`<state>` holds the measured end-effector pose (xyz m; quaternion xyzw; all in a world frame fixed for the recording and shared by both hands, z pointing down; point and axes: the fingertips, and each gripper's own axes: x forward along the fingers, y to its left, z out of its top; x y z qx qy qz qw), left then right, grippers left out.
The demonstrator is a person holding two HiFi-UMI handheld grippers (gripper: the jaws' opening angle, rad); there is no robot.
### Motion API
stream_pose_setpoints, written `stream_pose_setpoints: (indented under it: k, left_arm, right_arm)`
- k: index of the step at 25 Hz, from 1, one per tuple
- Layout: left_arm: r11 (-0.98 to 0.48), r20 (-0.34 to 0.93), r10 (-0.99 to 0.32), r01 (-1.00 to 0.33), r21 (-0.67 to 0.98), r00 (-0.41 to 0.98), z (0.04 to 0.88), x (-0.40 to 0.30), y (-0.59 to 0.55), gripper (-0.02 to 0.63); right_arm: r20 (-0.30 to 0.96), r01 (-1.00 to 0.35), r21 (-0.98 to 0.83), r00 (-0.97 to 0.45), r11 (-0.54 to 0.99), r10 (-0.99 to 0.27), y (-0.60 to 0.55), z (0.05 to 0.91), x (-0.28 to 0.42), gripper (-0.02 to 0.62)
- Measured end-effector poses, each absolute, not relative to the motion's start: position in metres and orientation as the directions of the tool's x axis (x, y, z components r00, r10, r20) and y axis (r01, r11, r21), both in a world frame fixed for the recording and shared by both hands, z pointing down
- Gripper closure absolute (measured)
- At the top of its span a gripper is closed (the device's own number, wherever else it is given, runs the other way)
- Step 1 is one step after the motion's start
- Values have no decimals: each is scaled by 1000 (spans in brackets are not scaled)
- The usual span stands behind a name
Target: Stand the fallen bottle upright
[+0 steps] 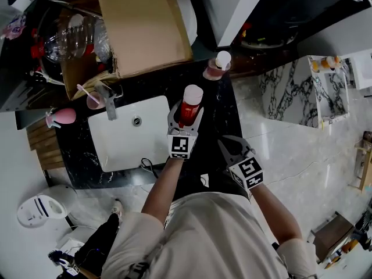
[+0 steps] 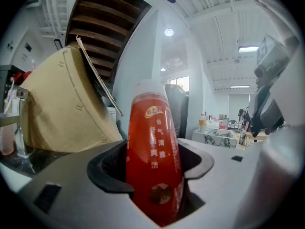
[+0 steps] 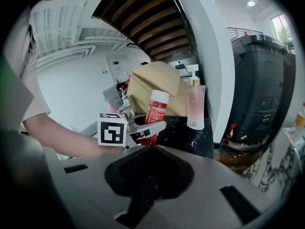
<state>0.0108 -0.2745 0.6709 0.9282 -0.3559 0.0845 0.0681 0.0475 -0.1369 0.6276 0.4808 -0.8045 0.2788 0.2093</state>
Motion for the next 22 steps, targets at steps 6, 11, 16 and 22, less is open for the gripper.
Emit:
stream_pose_setpoints:
  k: [6,11,16,22]
  left_arm:
    - [-730,157,-667,-680,58,729,666,6,-272,316]
    - [-713,143,-688,-700,50,711,668,-2,-263,313]
    - [-682,139,-714,-726,85,687,673,-12,-256,311]
    - [-678,138,-721,-732,64,679,677,-14,-249,308]
  right_arm:
    - [612,-891,-243,-447,384,-652,-131,633,43,563]
    - [616,-891,-243,-447,383,-649,-127,635,40,563]
    - [619,-892,-242,-444,381,-648,-127,638,42,563]
    - [624,-891,-246,-447,382,-640,-124,643,40,563]
